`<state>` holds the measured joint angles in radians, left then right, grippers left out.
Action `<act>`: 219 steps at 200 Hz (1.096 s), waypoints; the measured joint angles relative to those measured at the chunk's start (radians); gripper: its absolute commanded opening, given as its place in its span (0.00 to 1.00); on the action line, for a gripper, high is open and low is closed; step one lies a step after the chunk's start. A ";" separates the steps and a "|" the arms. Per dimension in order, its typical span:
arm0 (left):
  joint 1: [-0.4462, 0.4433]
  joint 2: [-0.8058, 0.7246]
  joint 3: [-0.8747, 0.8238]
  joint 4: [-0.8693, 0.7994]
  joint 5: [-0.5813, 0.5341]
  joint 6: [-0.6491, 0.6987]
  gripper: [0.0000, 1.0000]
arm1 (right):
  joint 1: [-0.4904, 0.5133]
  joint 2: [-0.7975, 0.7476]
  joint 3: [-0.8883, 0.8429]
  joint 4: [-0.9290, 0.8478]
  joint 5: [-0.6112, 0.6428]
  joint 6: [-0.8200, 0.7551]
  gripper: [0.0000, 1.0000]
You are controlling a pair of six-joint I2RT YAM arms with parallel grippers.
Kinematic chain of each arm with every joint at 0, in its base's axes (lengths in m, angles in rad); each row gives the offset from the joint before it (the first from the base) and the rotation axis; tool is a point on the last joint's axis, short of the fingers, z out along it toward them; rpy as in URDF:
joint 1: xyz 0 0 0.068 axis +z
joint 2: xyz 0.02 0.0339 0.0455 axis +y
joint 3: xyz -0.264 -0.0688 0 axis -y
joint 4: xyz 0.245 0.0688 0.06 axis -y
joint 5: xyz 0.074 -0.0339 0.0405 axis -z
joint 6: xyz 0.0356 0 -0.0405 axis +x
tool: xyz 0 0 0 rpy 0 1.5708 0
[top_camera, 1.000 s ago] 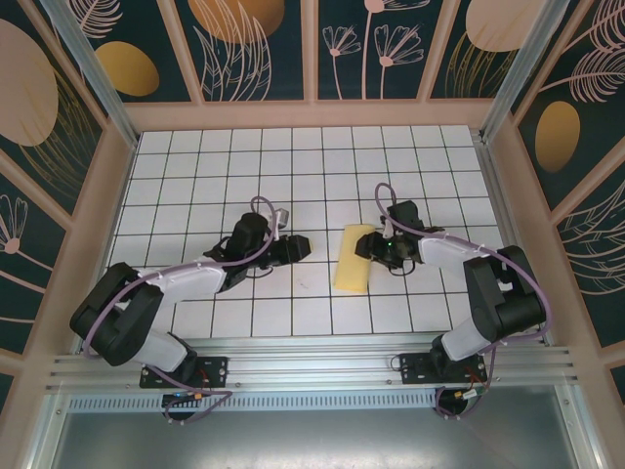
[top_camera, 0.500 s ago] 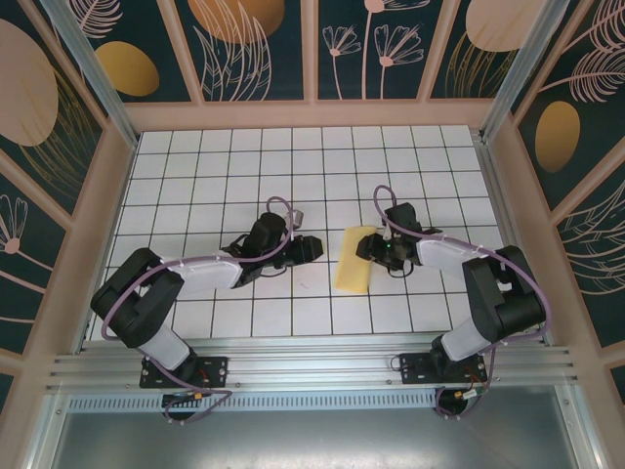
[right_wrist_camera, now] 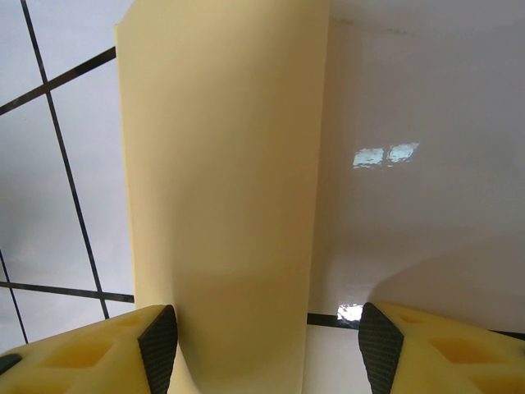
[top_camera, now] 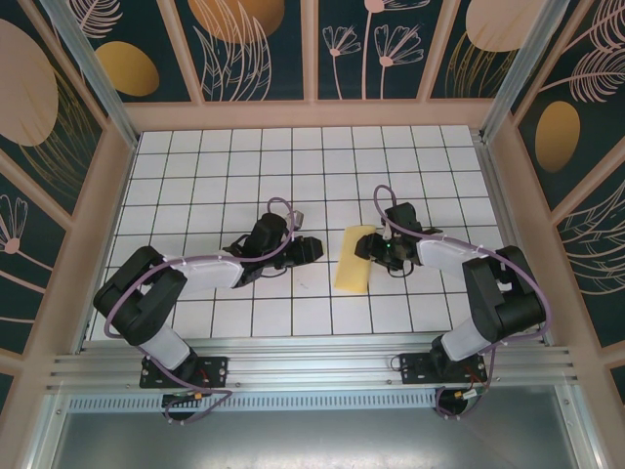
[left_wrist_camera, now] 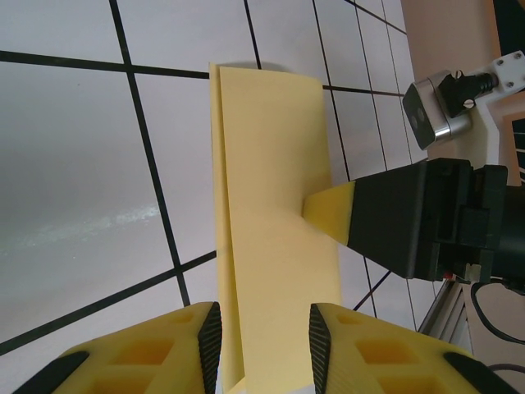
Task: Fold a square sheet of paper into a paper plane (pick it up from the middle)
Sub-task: Fold the square sheet of paper in half at the center of the table.
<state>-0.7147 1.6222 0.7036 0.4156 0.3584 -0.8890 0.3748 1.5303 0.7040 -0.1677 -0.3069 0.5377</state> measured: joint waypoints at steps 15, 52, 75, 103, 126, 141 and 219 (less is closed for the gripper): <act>0.000 0.002 0.000 0.000 0.000 0.000 0.35 | 0.001 0.002 0.003 -0.002 0.001 0.000 0.64; 0.000 0.004 0.002 0.000 0.000 0.000 0.35 | 0.014 0.011 0.016 -0.018 0.022 0.002 0.64; 0.000 0.004 0.003 0.000 0.000 0.000 0.35 | 0.023 0.011 0.027 -0.032 0.038 0.009 0.62; 0.000 0.004 0.005 0.000 0.001 0.000 0.35 | 0.039 0.012 0.035 -0.042 0.056 0.019 0.62; 0.000 0.004 0.006 0.000 0.002 0.000 0.35 | 0.052 0.023 0.045 -0.042 0.055 0.019 0.62; 0.000 0.004 0.006 0.000 0.003 0.000 0.35 | 0.053 0.027 0.048 -0.043 0.056 0.021 0.62; 0.000 0.008 0.010 0.000 0.008 0.000 0.35 | 0.057 0.029 0.074 -0.060 0.102 0.031 0.57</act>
<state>-0.7147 1.6306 0.7132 0.4156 0.3664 -0.8890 0.4320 1.5589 0.7784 -0.2272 -0.2047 0.5682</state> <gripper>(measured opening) 0.350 0.573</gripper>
